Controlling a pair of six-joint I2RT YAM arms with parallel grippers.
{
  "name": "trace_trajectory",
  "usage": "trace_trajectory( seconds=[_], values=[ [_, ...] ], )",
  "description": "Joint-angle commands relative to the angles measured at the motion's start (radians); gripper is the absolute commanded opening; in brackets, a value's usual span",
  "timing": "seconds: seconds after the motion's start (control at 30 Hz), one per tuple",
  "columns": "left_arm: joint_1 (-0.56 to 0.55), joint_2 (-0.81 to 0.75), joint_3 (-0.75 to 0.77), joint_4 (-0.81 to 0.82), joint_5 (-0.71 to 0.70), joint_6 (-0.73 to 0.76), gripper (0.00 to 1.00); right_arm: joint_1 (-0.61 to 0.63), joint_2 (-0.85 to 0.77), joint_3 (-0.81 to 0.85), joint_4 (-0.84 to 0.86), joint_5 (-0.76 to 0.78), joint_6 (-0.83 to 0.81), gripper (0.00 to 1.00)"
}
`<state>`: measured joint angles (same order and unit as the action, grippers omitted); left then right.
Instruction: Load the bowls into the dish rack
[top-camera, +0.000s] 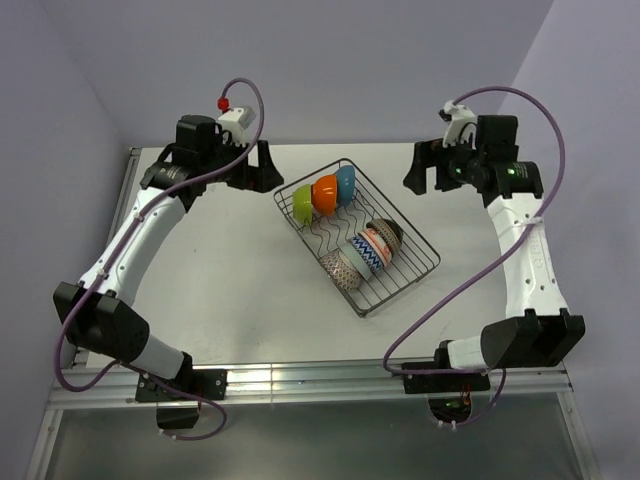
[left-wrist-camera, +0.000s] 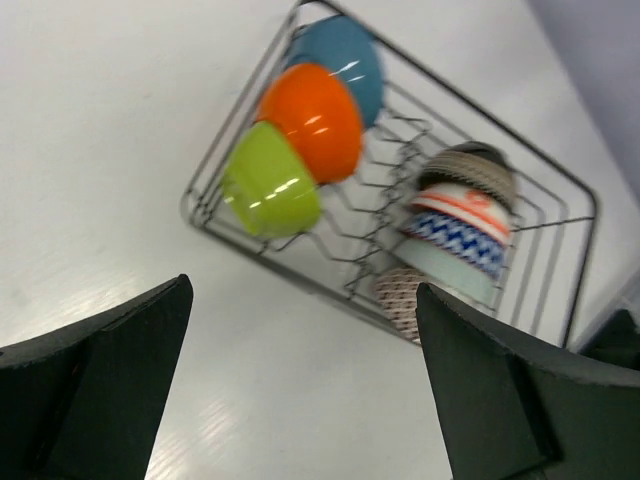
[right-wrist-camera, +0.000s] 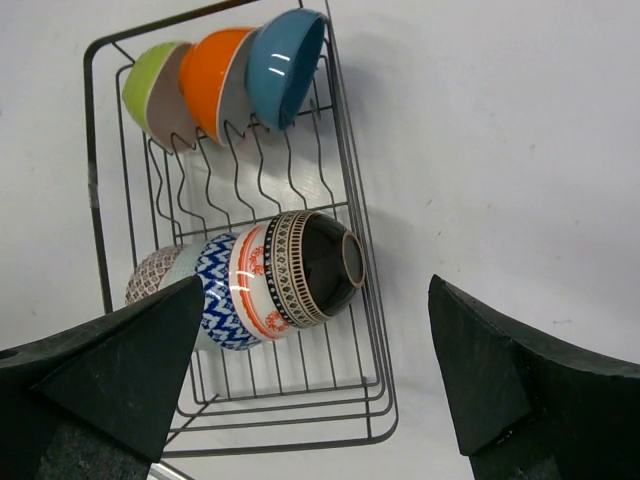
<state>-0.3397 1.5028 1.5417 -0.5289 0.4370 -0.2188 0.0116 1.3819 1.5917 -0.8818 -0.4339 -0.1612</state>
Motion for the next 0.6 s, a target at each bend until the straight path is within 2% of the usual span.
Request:
trace_trajectory(
  seconds=[0.0, 0.27, 0.4, 0.57],
  values=[
    [0.019, -0.013, -0.012, -0.114, -0.156, 0.104, 1.0, -0.053, -0.069, -0.061, 0.081, -0.118, 0.063, 1.0],
    [0.022, -0.15, -0.31, -0.034, -0.228, 0.093, 0.99, -0.065, -0.231, -0.358, 0.185, -0.192, 0.092, 1.0],
    [0.022, -0.191, -0.33, -0.04, -0.221, 0.073, 1.0, -0.064, -0.267, -0.414, 0.184, -0.187, 0.074, 1.0],
    [0.03, -0.199, -0.279, -0.054, -0.155, 0.075, 1.0, -0.07, -0.261, -0.397, 0.179, -0.18, 0.084, 1.0]
  ],
)
